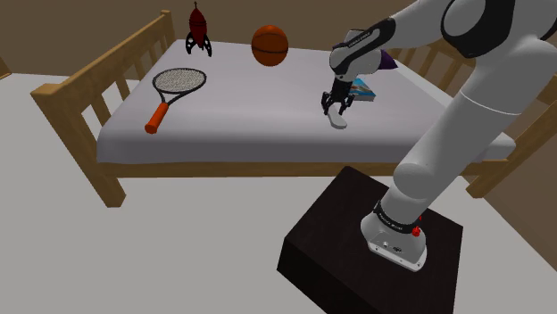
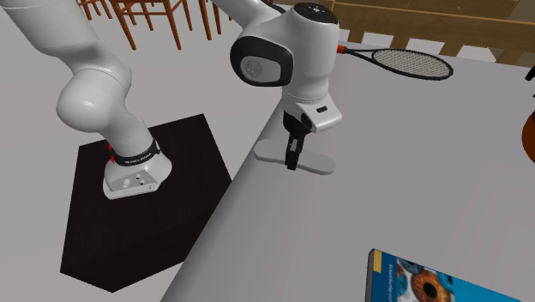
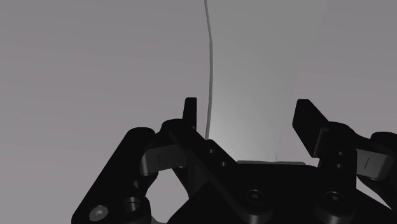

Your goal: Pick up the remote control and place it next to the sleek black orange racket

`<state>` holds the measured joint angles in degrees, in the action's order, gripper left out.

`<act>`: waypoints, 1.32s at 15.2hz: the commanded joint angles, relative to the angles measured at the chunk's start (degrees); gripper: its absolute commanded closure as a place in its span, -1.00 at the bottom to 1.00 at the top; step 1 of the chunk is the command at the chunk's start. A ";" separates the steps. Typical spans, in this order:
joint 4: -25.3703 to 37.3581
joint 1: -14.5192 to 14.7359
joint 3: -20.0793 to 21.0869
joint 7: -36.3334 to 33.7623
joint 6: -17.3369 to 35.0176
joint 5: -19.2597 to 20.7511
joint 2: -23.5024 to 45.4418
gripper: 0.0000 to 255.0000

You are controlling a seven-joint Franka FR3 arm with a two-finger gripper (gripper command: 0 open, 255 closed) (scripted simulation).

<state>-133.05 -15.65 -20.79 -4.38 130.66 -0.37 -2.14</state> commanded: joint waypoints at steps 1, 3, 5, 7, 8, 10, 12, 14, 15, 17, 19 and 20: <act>0.80 0.02 0.07 -0.39 -1.66 0.44 -0.92 1.00; 1.51 0.01 0.13 -0.71 -3.23 0.84 -1.84 1.00; 2.27 0.00 0.20 -1.00 -4.79 1.19 -2.70 1.00; 3.07 0.00 0.29 -1.26 -6.36 1.51 -3.50 1.00; 3.50 0.00 0.33 -1.38 -7.14 1.65 -3.88 1.00; 4.38 -0.01 0.42 -1.61 -8.71 1.91 -4.61 1.00; 5.31 0.00 0.52 -1.81 -10.27 2.14 -5.28 1.00; 6.28 0.00 0.61 -1.99 -11.83 2.34 -5.89 1.00; 6.79 0.00 0.66 -2.08 -12.61 2.43 -6.18 1.00; 7.81 0.01 0.76 -2.23 -14.13 2.59 -6.71 1.00; 7.92 1.29 2.40 -4.96 -14.08 2.24 -6.52 1.00; 8.07 1.93 3.21 -6.31 -14.07 2.04 -6.34 1.00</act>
<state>-125.13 -14.41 -18.44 -9.25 116.45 1.92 -8.78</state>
